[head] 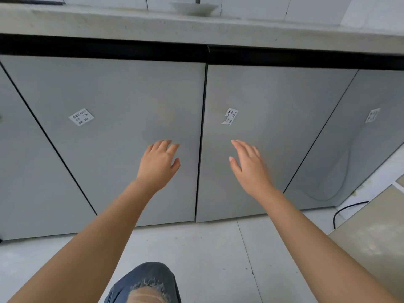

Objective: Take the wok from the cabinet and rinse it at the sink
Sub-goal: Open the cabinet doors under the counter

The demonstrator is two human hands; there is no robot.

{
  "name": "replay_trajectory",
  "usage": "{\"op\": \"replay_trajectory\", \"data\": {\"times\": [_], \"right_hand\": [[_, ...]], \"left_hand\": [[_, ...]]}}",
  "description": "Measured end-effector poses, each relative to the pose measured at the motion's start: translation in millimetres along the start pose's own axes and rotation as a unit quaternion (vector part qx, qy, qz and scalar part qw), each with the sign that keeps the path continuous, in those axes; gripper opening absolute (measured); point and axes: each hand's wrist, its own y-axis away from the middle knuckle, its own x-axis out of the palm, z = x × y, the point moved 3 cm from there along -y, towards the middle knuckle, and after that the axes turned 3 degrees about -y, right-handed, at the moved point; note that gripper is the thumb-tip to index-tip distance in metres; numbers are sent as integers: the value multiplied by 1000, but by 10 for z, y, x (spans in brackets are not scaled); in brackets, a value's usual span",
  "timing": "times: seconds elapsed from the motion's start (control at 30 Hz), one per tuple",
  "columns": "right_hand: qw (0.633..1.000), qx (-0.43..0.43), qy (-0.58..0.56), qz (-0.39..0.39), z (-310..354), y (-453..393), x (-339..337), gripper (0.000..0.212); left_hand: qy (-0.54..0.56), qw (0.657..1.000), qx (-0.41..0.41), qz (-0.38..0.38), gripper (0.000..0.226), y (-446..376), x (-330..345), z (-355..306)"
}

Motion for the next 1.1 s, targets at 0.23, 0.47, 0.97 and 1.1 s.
{"op": "replay_trajectory", "data": {"times": [0.23, 0.47, 0.97, 1.1], "right_hand": [[997, -25, -13, -79, 154, -410, -405, 50], [985, -81, 0, -150, 355, -836, -794, 56], [989, -89, 64, -96, 476, -1178, -828, 60], [986, -89, 78, -113, 472, -1211, -805, 60]], "left_hand": [[7, 998, 19, -65, 42, -290, -178, -119], [-86, 988, 60, -111, 64, -467, -176, -167], [-144, 988, 0, -61, 84, -660, -24, -125], [-145, 987, -3, -66, 87, -674, 17, -108]]}}
